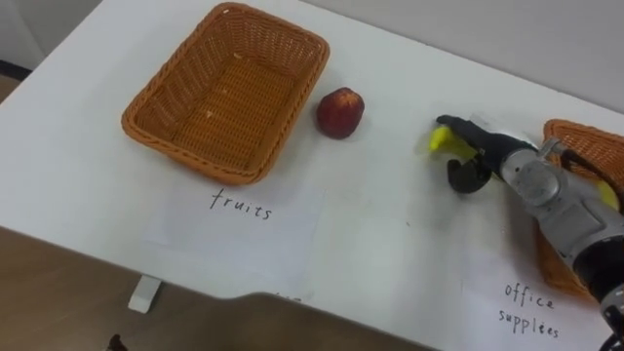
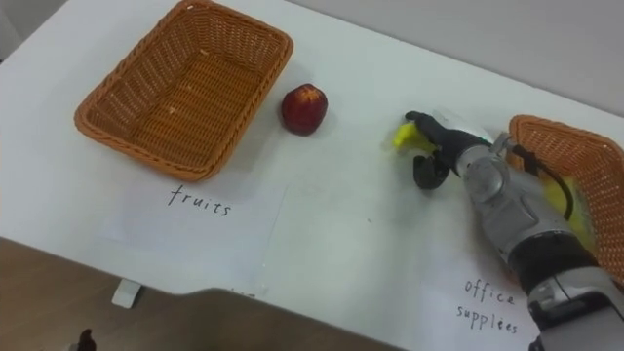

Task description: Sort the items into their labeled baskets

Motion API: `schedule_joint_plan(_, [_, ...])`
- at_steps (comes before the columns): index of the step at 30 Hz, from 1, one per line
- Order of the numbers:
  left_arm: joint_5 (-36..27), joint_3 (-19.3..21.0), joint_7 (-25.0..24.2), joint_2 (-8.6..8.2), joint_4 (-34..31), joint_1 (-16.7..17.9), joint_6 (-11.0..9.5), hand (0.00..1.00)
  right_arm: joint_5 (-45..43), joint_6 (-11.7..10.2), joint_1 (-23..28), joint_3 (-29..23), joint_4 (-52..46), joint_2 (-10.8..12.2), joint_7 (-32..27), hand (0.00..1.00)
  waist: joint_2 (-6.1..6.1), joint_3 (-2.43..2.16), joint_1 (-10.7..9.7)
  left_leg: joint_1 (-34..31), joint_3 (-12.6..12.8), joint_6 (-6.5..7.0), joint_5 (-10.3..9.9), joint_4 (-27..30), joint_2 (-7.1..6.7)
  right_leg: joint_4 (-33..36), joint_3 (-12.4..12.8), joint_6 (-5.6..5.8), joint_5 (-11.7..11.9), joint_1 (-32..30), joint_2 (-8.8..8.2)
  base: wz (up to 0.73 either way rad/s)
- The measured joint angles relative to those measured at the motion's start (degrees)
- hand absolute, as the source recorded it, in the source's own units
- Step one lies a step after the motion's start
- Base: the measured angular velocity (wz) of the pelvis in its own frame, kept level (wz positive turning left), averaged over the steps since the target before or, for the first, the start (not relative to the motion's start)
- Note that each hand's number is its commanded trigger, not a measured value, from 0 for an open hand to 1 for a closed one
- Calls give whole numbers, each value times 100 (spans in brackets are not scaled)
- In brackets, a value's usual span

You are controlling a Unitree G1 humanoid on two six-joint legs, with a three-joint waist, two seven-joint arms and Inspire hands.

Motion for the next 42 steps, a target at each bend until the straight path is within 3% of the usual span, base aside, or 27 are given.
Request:
schedule_joint_plan(1, [0, 0, 0, 3, 0, 2, -1, 0, 32, 9, -7, -1, -1, -2, 20, 17, -10, 0, 0, 0, 1, 0, 0, -2, 0, 0, 1, 0, 0, -1, 1, 0])
schedule_joint_plan(2, [0, -1, 1, 7, 0, 4, -3, 0, 32, 11, -17, -1, -1, -7, 55, 58, -17, 2, -1, 1, 1, 0, 0, -4, -1, -1, 3, 0, 0, -1, 1, 0])
schedule_joint_plan(3, [0, -1, 1, 8, 0, 4, -4, 0, 32, 12, -21, -1, -1, -7, 62, 75, -20, 4, -1, 1, 2, 0, 0, -4, -1, -1, 3, 0, 0, -2, 1, 0])
schedule_joint_plan(4, [1, -1, 2, 9, 0, 7, -4, 0, 31, 12, -27, -1, -1, -7, 69, 100, -24, 6, -1, 1, 2, 0, 0, -4, -2, -1, 4, 0, 0, -2, 2, 0])
schedule_joint_plan(11, [0, -5, 17, 17, -1, -7, -6, 0, 30, 48, -192, -59, -4, -52, -192, 100, 15, 37, 1, 5, 25, 0, 0, -2, 1, -3, 8, 0, 0, -3, 7, 0])
schedule_joint_plan(28, [0, -13, 50, 80, -29, -34, -25, 0, 288, 49, -229, 64, -191, -93, -123, 100, -8, 19, -2, 26, 34, -2, 1, -4, 3, -90, 24, -2, 2, 38, 15, 0])
schedule_joint_plan(42, [26, 98, 48, 84, -29, 86, -51, 0, -56, 62, -178, 64, -889, -93, 391, 100, -52, -10, -30, 120, 72, -1, 1, 10, 6, -85, 40, -7, 23, 131, 0, -1])
